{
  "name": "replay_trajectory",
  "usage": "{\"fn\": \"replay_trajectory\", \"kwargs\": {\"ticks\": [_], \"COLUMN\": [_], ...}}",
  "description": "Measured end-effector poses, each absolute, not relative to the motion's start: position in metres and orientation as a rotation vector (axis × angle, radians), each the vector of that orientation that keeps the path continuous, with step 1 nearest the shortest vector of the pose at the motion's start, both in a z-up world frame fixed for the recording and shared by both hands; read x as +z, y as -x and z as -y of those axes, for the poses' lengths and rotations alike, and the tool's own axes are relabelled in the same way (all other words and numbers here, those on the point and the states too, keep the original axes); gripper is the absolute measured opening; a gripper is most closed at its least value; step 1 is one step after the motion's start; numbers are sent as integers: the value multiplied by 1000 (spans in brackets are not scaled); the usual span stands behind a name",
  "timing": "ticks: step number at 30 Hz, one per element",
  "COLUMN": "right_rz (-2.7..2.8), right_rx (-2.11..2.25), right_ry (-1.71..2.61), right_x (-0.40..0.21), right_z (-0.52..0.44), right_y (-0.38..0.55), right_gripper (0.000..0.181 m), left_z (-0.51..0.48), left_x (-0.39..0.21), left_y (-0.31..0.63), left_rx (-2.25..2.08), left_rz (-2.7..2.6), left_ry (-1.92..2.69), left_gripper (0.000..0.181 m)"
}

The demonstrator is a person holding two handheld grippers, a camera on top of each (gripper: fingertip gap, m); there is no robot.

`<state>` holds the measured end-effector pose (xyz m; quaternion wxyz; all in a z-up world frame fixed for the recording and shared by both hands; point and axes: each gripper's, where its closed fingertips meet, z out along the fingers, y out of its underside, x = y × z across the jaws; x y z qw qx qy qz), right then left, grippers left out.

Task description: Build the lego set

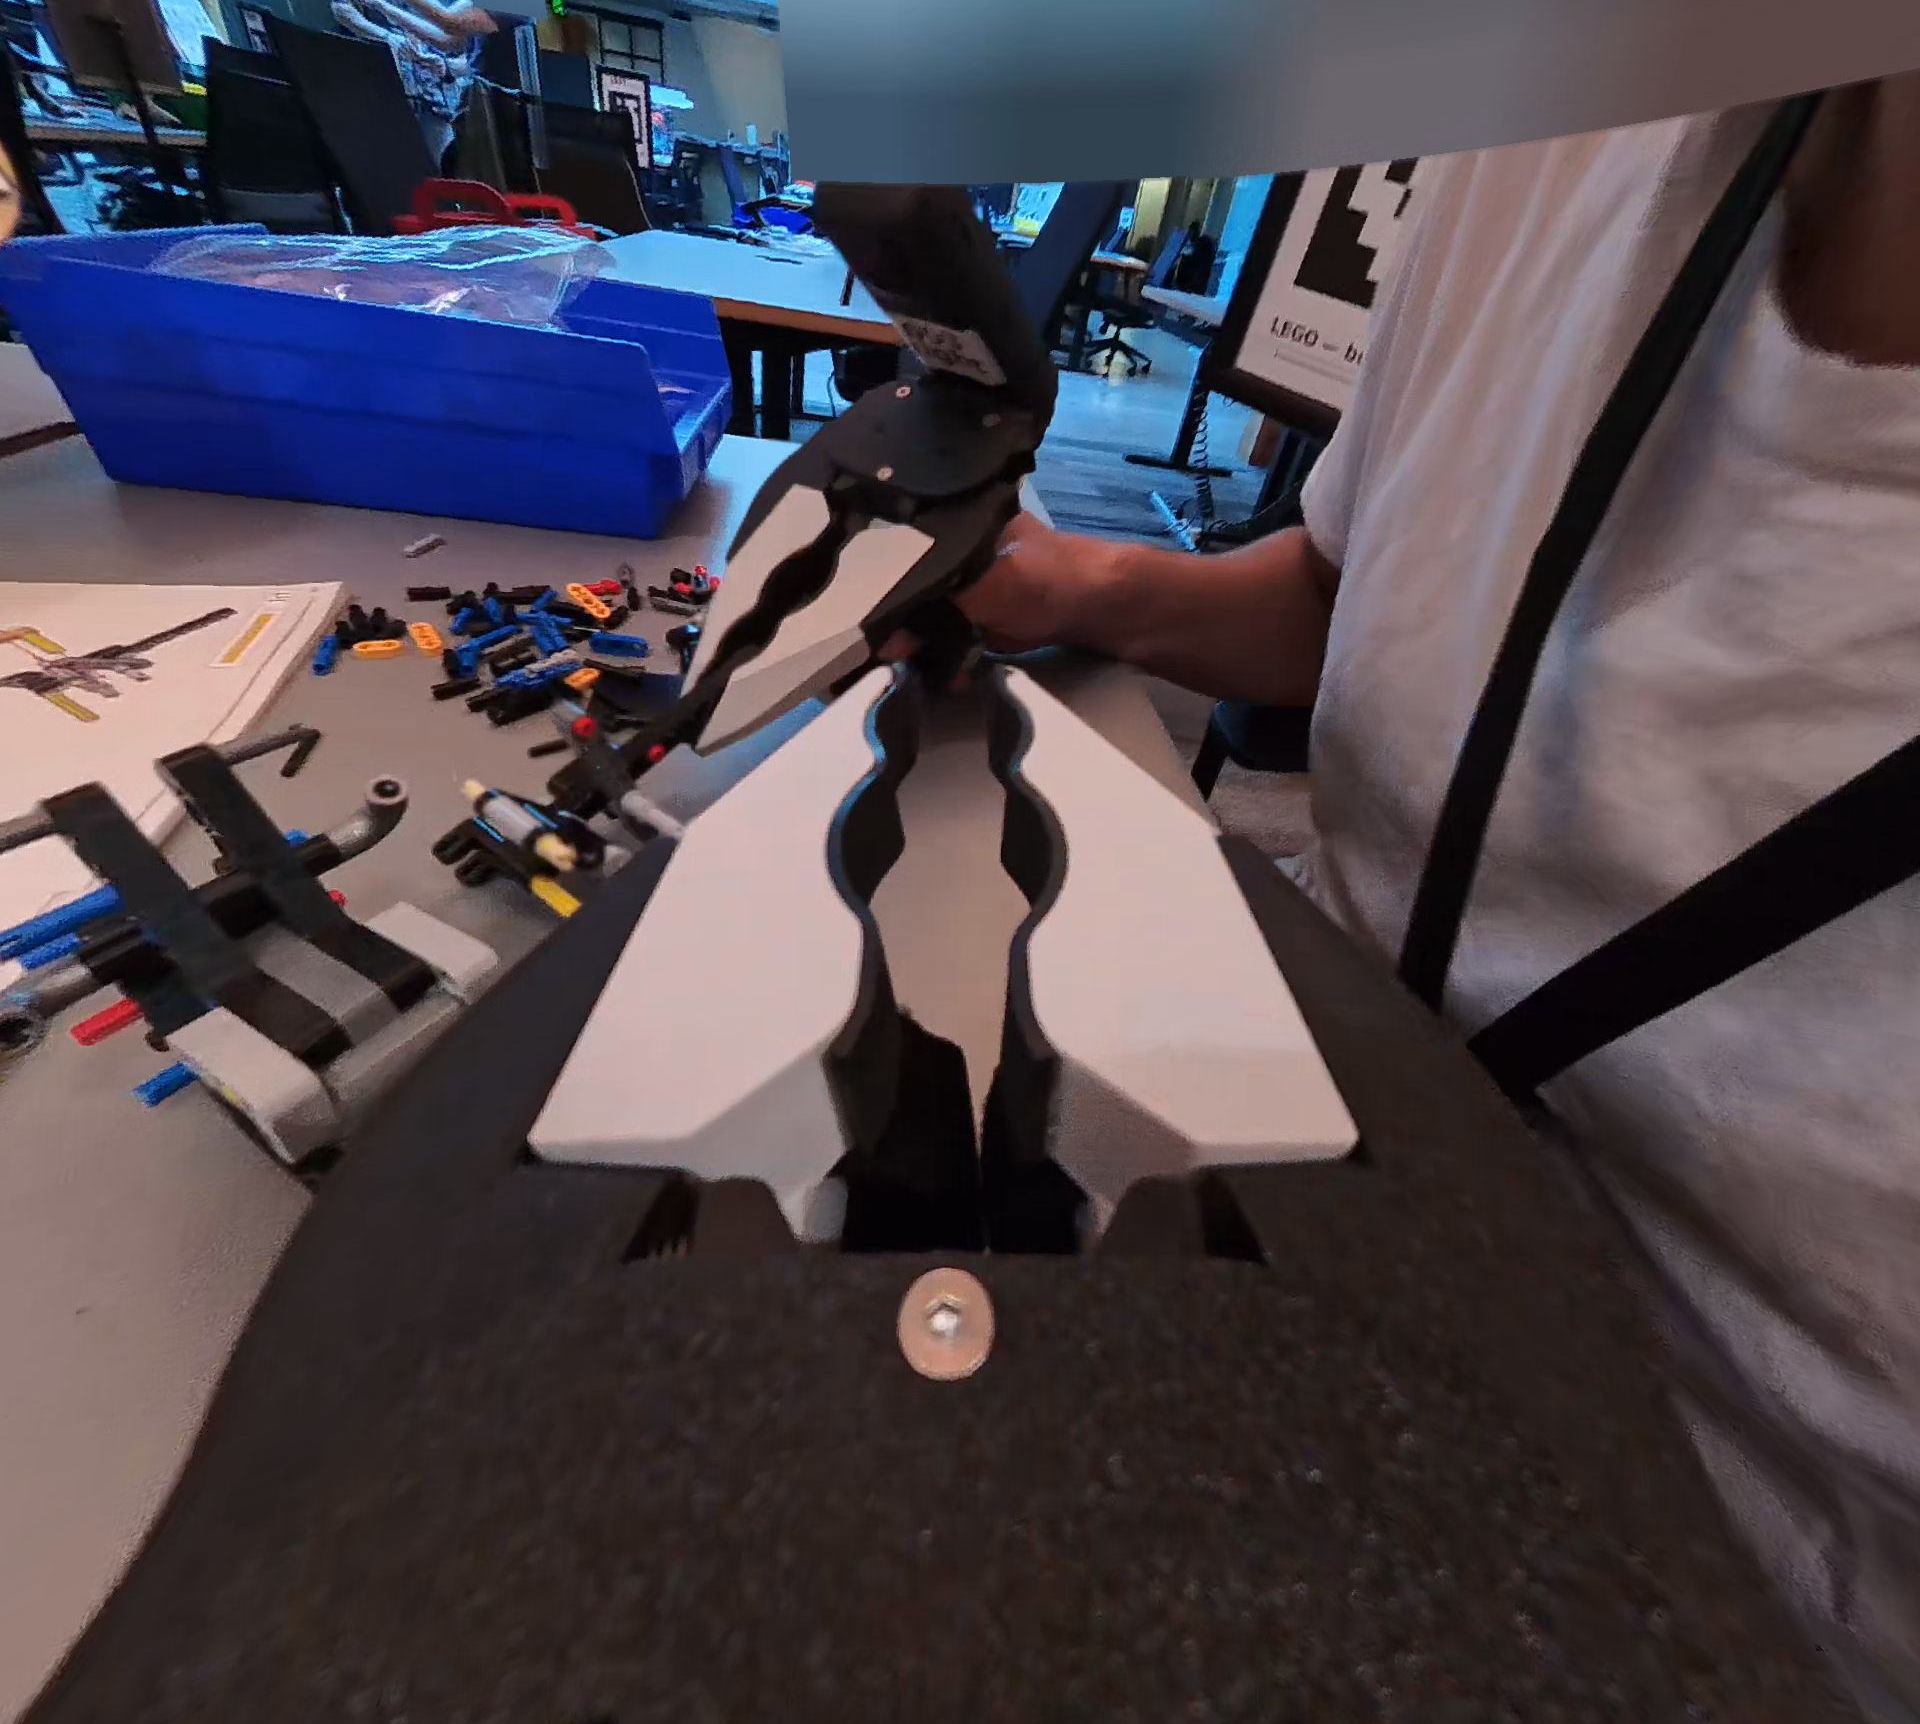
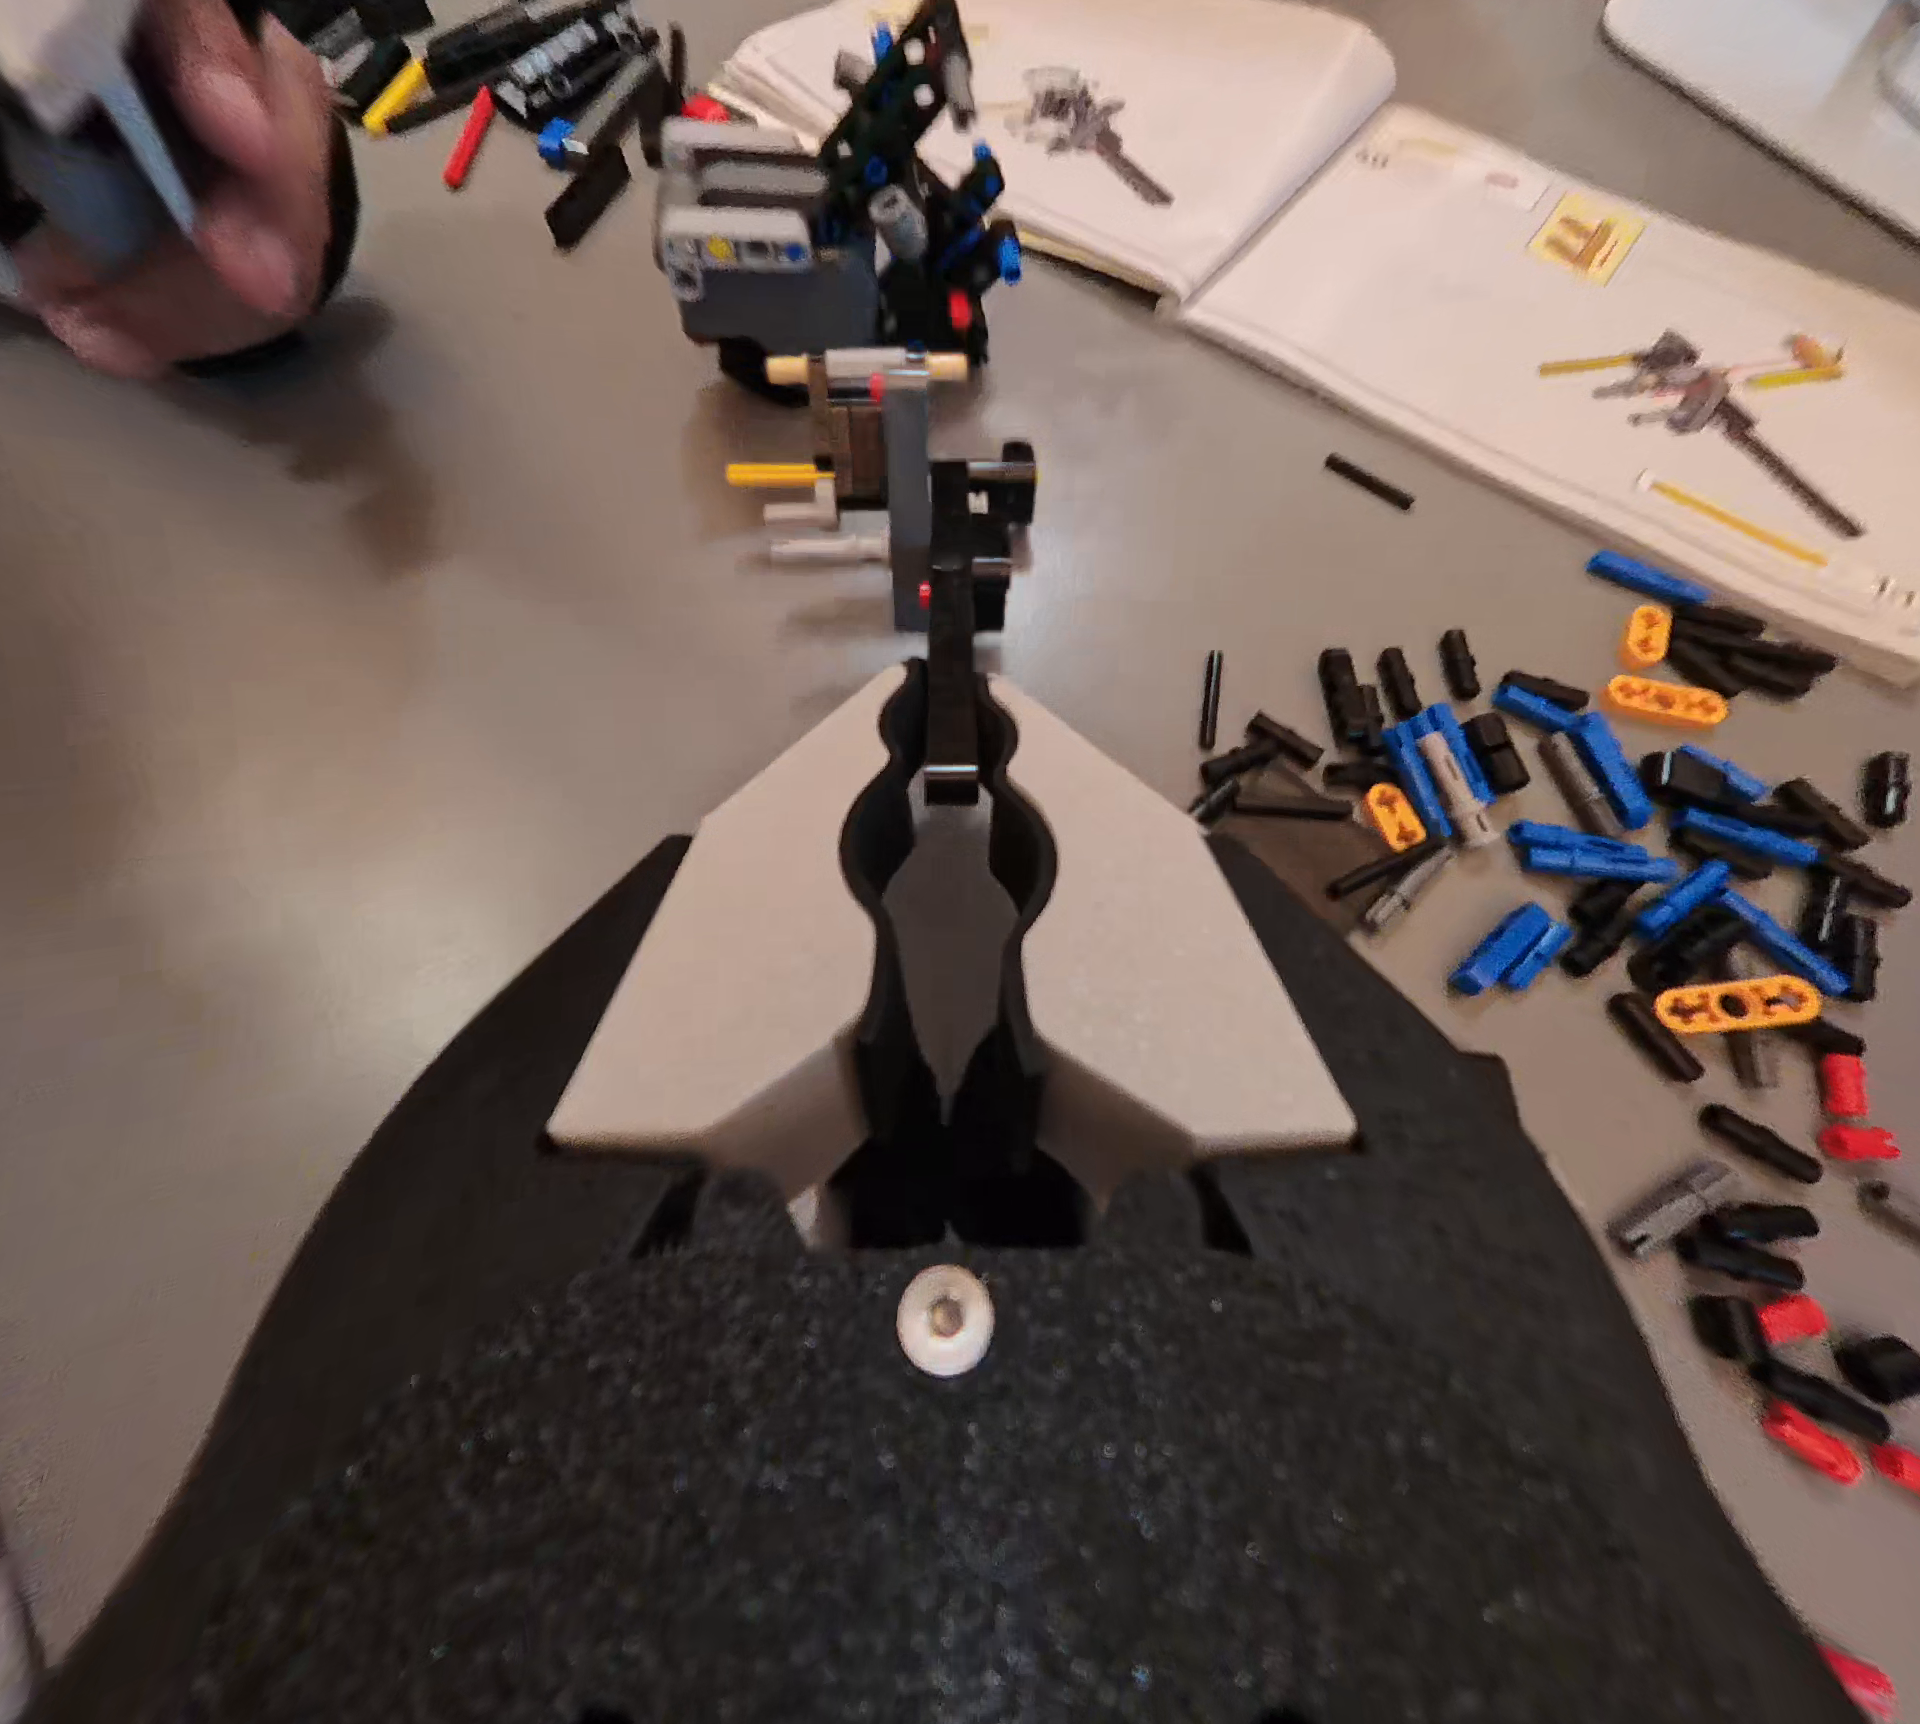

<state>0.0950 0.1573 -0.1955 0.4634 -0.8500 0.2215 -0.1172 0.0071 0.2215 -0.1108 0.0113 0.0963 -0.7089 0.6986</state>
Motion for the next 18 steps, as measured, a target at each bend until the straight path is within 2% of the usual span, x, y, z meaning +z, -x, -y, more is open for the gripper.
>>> {"fn": "replay_trajectory", "kwargs": {"ticks": [18], "right_rz": [-552], "right_rx": [-251], "right_ry": [2192], "right_x": [-212], "right_z": [-154], "right_y": [-90], "right_gripper": [6], "left_z": [-212], "left_x": [-121], "left_y": [14], "left_rx": [2158], "left_rz": [2377], "left_ry": [-124], "left_gripper": [9]}}
